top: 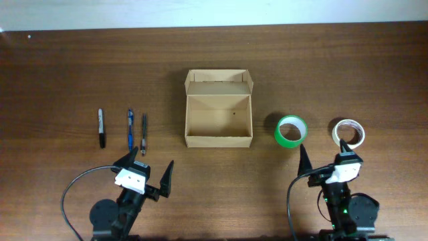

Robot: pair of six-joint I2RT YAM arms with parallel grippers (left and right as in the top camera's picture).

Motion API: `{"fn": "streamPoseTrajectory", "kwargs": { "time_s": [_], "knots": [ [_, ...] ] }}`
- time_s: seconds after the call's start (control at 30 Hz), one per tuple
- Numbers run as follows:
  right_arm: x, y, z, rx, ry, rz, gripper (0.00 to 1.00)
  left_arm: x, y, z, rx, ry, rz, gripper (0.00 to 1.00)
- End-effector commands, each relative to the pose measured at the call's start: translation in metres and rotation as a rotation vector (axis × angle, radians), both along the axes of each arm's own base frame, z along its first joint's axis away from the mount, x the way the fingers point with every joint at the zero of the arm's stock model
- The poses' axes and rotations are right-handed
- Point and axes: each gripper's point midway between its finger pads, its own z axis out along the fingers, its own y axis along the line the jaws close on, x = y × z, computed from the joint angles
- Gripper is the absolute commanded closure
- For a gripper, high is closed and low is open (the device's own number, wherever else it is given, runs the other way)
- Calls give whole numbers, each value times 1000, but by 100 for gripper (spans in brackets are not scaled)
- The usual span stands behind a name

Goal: Pack container

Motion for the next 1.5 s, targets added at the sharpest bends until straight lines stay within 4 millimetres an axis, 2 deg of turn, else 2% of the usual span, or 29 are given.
{"fn": "streamPoseTrajectory", "kwargs": {
  "time_s": [0.0, 0.13, 0.3, 0.4, 0.5, 0.63, 0.8, 0.9, 1.03, 1.13, 1.23, 1.37, 1.47],
  "knots": [
    [-17, 14, 74, 168, -140, 95, 1, -8, -4, 46, 53, -79, -33, 1],
    [-47, 31, 136, 143, -236, 192, 1, -18, -5, 95, 73, -107, -36, 1],
    [-91, 34, 189, 146, -216, 189, 1, -27, -6, 173, 72, -124, -43, 1],
    [-116, 36, 215, 151, -163, 185, 1, -29, -6, 211, 70, -78, -45, 1],
    [-132, 38, 233, 163, -63, 185, 1, -30, -6, 237, 65, 17, -49, 1],
    [-148, 50, 249, 186, 95, 238, 1, -37, -9, 256, 53, 174, -72, 1],
    [-160, 75, 291, 150, 89, 402, 1, -52, -17, 289, 38, 202, -119, 1],
    [-146, 75, 294, 73, 110, 410, 1, -60, -24, 306, 78, 123, -173, 1],
    [-100, 69, 282, 75, 262, 391, 1, -48, -17, 305, 115, 137, -138, 1],
    [-56, 63, 267, 62, 438, 382, 1, -23, -5, 297, 135, 196, -69, 1],
    [-15, 54, 248, 67, 644, 354, 1, 12, 14, 300, 177, 233, 36, 1],
    [26, 36, 220, 65, 887, 262, 1, 52, 34, 322, 209, 226, 160, 1],
    [44, 43, 214, 13, 908, 274, 1, 85, 41, 330, 192, 251, 223, 1]
  ]
}}
